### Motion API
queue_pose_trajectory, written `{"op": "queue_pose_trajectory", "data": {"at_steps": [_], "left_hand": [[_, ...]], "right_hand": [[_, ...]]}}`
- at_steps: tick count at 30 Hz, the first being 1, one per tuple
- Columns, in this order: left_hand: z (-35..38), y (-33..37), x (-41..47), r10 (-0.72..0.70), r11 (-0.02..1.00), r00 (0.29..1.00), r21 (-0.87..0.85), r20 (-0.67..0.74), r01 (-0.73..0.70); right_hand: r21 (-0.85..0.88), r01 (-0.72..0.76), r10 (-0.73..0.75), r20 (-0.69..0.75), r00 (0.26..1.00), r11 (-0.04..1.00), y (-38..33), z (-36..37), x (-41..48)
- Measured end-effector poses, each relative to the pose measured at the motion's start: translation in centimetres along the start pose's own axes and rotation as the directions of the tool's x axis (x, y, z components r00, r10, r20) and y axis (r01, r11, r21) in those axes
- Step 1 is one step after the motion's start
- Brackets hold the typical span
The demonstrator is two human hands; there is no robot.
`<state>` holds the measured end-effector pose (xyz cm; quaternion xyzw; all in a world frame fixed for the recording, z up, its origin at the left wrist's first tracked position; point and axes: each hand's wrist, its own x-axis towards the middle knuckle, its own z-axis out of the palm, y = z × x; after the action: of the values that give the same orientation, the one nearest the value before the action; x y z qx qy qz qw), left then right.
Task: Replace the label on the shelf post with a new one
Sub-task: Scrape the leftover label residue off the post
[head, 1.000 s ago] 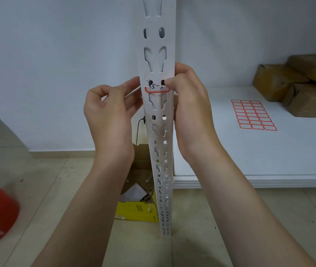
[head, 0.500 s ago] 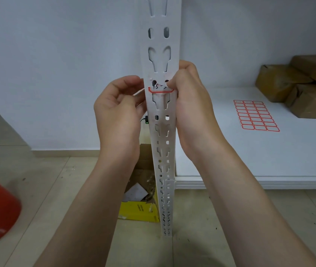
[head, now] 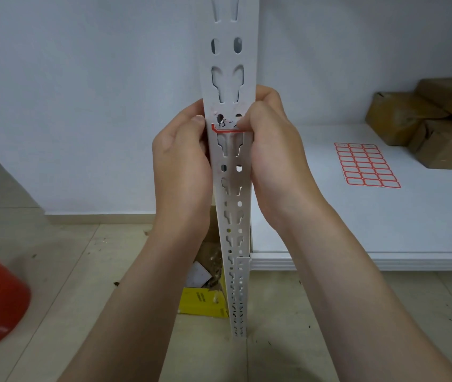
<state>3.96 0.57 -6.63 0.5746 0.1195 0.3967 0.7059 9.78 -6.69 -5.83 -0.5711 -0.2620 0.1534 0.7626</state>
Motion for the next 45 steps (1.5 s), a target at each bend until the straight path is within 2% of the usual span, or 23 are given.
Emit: {"op": "queue_pose_trajectory", "data": {"at_steps": [4,8,11,14,16,18,29,40,45], "left_hand": [[-0.1,-0.3,0.2,0.028,0.999,0.999,-0.023,0.031,-0.027],[-0.3,0.0,0.5,-0.023,0.987,0.988,-0.158,-0.156,-0.002],[-1.0,0.0,0.9,-0.053,0.986,0.969,-0.164,-0.242,0.013],[-1.0,0.0,0.6,-0.075,0.987,0.988,-0.154,-0.134,0.053],[-0.8,0.0,0.2,-0.025,0.998,1.0,-0.054,-0.002,0.025],[-0.4,-0.1,-0.1,0.002,1.0,0.999,0.003,0.043,-0.003],[1.2,-0.6,-0.2,-0.129,0.983,0.992,-0.134,0.009,0.129],[1.8,0.4,-0.2,-0.141,0.986,0.987,-0.098,-0.084,0.132],[1.8,0.4,0.0,-0.153,0.979,0.984,-0.15,-0.092,0.138]], "right_hand": [[0.034,-0.014,0.015,-0.007,1.0,0.999,0.5,0.0,-0.1],[0.214,-0.028,0.033,-0.019,0.999,0.976,1.3,-1.0,0.0],[0.128,0.011,-0.007,-0.029,1.0,0.992,1.2,-1.5,0.0],[0.078,0.031,-0.027,-0.05,0.998,0.996,1.1,-1.2,-0.1],[0.079,0.033,-0.028,-0.059,0.998,0.996,1.1,-0.9,-0.1],[0.104,0.034,-0.028,-0.056,0.998,0.994,1.1,-0.8,0.0],[0.187,-0.015,0.024,-0.045,0.999,0.982,1.4,-0.2,0.0],[0.214,-0.017,0.025,-0.034,0.999,0.977,1.6,0.0,0.1],[0.217,-0.012,0.018,-0.023,1.0,0.976,1.7,0.0,0.1]]}}
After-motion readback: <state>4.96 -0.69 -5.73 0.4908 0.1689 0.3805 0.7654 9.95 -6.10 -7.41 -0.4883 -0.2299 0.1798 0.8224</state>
